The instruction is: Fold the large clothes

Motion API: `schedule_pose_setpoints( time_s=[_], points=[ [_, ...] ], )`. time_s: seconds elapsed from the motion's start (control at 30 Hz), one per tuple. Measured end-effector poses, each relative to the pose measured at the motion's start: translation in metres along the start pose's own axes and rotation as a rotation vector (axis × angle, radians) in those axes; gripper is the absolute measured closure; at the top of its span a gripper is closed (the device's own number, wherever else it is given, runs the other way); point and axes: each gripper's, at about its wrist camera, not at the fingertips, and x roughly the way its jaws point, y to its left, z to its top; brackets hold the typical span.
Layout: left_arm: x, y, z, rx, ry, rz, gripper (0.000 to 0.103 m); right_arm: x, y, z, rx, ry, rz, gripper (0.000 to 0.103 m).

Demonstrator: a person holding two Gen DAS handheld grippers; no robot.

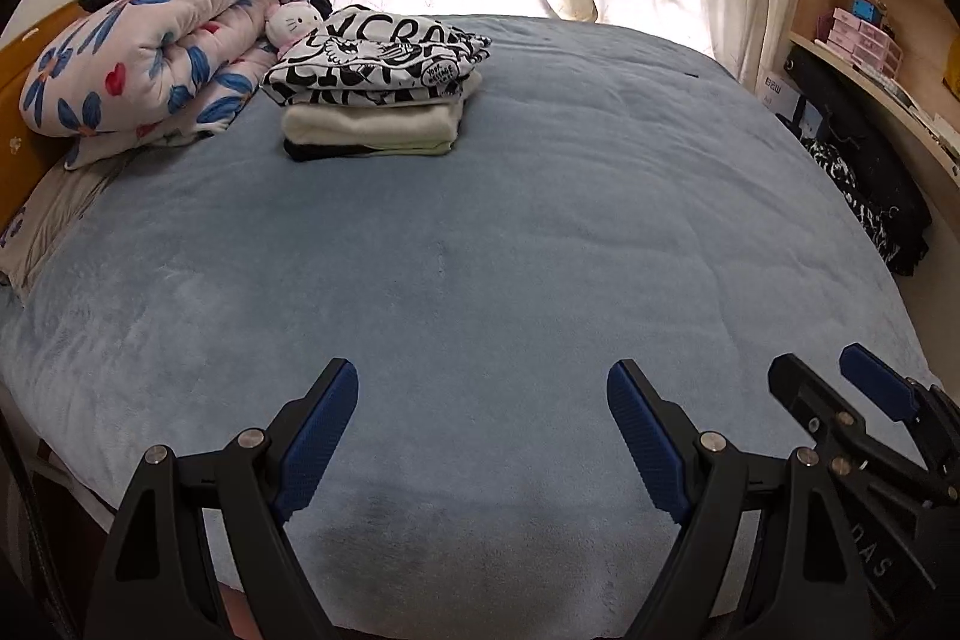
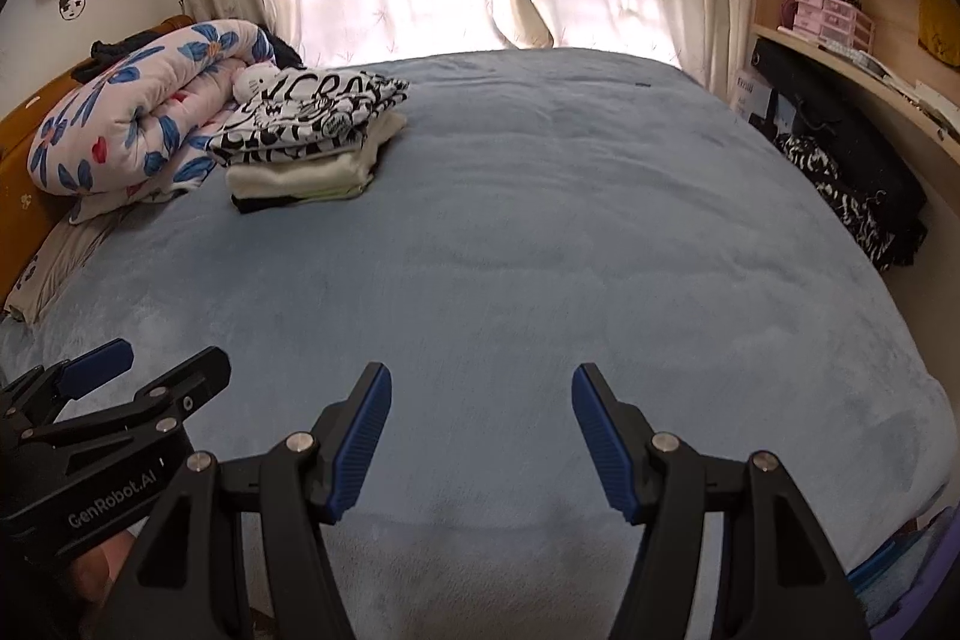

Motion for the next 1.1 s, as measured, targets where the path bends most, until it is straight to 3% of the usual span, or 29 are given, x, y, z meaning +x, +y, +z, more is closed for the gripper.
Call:
schedule_pose_setpoints(
  time_s=[1.1],
  points=[
    [0.021,-0.003,-0.001,0.006,0.055,0.014,0.019,0.015,-0.001,-0.002,0.003,0.026,0.003,0.040]
  ],
)
